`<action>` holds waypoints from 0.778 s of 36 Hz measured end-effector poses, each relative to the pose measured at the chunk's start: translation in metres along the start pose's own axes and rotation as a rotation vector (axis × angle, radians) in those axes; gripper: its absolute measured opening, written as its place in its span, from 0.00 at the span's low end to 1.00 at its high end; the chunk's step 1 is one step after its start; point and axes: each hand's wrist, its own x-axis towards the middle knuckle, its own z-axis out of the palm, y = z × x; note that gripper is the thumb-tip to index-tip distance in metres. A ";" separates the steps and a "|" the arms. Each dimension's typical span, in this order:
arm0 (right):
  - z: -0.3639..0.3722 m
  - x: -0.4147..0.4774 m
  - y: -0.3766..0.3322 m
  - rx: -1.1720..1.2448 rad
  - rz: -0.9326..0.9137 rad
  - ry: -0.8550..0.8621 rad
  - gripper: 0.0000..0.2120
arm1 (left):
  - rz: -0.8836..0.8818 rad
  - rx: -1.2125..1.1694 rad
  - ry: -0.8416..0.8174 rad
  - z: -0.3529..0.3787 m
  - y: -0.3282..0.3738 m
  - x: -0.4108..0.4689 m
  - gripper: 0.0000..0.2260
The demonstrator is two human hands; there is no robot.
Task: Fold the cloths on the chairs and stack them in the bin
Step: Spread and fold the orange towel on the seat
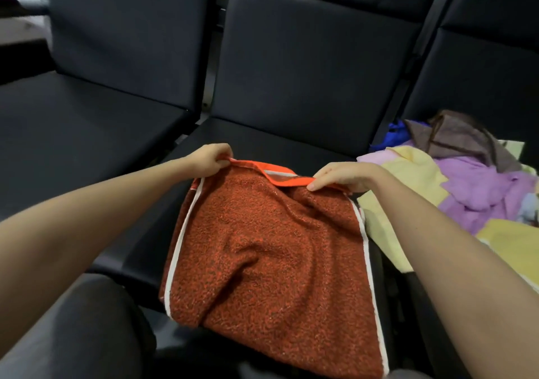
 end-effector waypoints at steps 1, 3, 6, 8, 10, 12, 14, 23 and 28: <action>-0.001 -0.004 -0.001 0.027 -0.017 0.011 0.05 | 0.011 -0.055 0.012 -0.003 0.000 -0.003 0.05; -0.002 -0.012 -0.005 0.089 -0.072 0.043 0.07 | 0.033 -0.163 0.032 -0.010 0.001 -0.009 0.07; -0.006 -0.024 -0.010 0.132 -0.156 0.132 0.11 | 0.048 -0.241 0.039 -0.021 0.000 -0.018 0.09; -0.010 -0.030 -0.012 0.044 -0.165 0.194 0.09 | 0.078 -0.259 0.060 -0.028 0.000 -0.020 0.12; -0.015 -0.035 -0.013 -0.128 -0.141 0.276 0.12 | 0.101 -0.257 0.054 -0.036 0.002 -0.023 0.14; -0.018 -0.040 -0.015 -0.269 -0.117 0.341 0.12 | 0.115 -0.230 0.016 -0.044 0.004 -0.023 0.13; -0.019 -0.046 -0.017 -0.340 -0.108 0.384 0.10 | 0.127 -0.210 -0.006 -0.051 0.007 -0.023 0.13; -0.012 -0.061 -0.008 -0.473 0.091 0.175 0.06 | 0.124 -0.172 0.077 -0.070 0.023 -0.021 0.10; -0.014 -0.068 0.008 -0.417 0.078 0.280 0.07 | 0.149 -0.239 0.076 -0.077 0.028 -0.027 0.10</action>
